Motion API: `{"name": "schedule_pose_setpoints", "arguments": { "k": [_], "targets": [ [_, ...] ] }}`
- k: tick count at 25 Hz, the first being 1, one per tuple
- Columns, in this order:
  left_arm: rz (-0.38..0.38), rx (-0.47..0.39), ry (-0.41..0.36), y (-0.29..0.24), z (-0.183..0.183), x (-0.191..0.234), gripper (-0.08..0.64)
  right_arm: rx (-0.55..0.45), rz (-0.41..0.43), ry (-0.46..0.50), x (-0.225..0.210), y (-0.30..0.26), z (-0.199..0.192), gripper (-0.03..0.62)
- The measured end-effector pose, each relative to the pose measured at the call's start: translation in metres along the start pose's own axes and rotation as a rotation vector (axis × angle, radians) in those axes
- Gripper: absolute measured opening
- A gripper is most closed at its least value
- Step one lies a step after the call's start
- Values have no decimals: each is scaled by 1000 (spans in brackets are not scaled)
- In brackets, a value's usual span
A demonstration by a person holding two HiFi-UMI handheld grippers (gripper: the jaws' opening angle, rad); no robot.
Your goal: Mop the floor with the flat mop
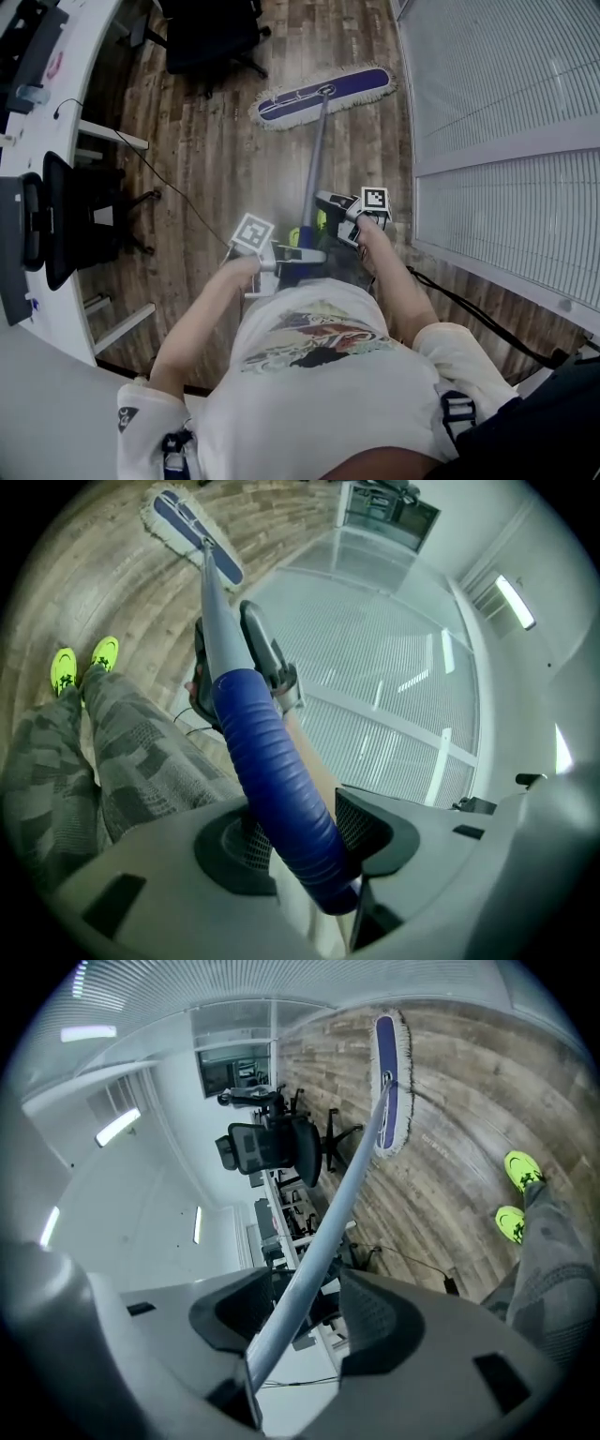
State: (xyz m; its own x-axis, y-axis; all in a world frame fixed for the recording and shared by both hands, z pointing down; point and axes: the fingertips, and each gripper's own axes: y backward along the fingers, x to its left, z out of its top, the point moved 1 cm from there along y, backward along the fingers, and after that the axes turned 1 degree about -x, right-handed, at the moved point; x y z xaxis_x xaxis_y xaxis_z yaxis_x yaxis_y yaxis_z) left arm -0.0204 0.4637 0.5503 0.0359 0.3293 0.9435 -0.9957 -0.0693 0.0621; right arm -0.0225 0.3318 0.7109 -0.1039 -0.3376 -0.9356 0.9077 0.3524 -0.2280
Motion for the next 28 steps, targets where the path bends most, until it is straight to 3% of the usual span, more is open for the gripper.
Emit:
{"name": "schedule_pose_setpoints", "arguments": {
  "k": [4, 7, 14, 19, 28],
  "targets": [
    [52, 95, 9, -9, -7, 7, 183, 79, -17, -4, 2, -22, -15, 206],
    [75, 104, 19, -5, -6, 13, 183, 21, -21, -29, 0, -26, -17, 191],
    [23, 38, 8, -14, 18, 8, 183, -123, -2, -73, 3, -22, 7, 178],
    [-19, -45, 11, -18, 70, -6, 183, -188, -1, -81, 12, -31, 58, 178],
    [-59, -123, 16, -45, 191, -40, 183, -148, -23, -75, 46, -46, 177, 173]
  ]
}}
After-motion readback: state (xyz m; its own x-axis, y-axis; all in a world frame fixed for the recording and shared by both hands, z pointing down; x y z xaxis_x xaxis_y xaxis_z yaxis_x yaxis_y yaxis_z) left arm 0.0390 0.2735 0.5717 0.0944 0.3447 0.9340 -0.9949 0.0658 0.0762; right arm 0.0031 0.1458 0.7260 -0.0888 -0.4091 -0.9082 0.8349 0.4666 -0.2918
